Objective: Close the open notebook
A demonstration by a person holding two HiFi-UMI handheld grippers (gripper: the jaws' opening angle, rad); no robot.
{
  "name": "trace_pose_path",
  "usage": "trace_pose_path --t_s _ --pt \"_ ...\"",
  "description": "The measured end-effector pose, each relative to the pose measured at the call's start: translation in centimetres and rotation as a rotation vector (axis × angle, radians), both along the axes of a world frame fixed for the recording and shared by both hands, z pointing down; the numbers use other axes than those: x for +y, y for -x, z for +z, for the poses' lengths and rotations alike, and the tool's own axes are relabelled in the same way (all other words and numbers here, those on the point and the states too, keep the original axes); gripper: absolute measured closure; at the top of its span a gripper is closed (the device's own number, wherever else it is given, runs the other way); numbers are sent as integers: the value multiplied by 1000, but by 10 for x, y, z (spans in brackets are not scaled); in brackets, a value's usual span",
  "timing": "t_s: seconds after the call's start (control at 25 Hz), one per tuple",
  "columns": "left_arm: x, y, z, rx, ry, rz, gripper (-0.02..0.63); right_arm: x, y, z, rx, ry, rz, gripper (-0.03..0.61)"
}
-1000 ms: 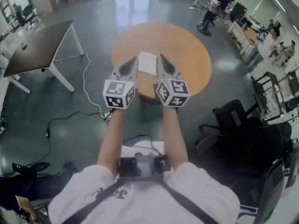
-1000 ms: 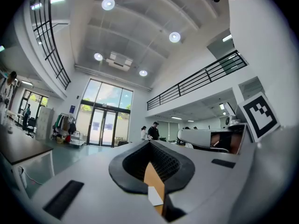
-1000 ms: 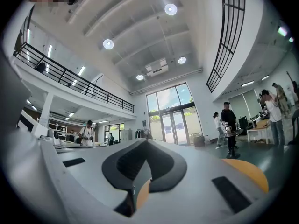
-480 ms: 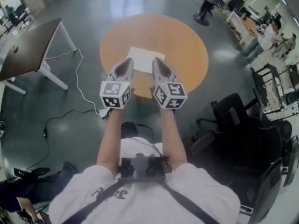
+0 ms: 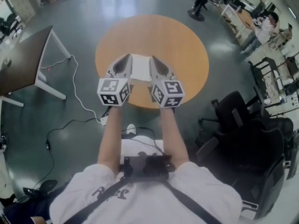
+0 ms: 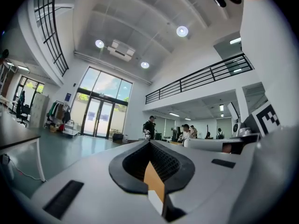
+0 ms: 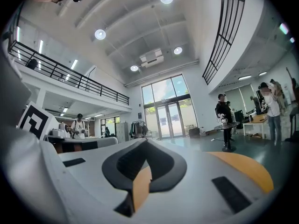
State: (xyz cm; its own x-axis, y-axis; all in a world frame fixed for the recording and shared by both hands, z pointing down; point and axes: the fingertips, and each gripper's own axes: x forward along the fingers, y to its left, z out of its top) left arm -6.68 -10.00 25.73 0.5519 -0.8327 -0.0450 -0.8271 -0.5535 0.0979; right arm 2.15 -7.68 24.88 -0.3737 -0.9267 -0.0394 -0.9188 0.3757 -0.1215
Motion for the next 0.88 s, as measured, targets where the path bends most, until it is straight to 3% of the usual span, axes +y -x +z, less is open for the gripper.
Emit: trace_pose_path --t_s 0.32,0.56,0.76,0.88 --pt "-57 26 40 -21 73 30 601 -44 17 29 -1 25 73 563" --pt "-95 38 91 -22 134 4 600 -70 8 78 14 122 94 563" --pt "-118 46 151 -78 248 -5 600 -94 2 116 16 198 94 563" --pt "-125 55 185 -62 302 -34 598 -98 -1 145 13 250 85 563"
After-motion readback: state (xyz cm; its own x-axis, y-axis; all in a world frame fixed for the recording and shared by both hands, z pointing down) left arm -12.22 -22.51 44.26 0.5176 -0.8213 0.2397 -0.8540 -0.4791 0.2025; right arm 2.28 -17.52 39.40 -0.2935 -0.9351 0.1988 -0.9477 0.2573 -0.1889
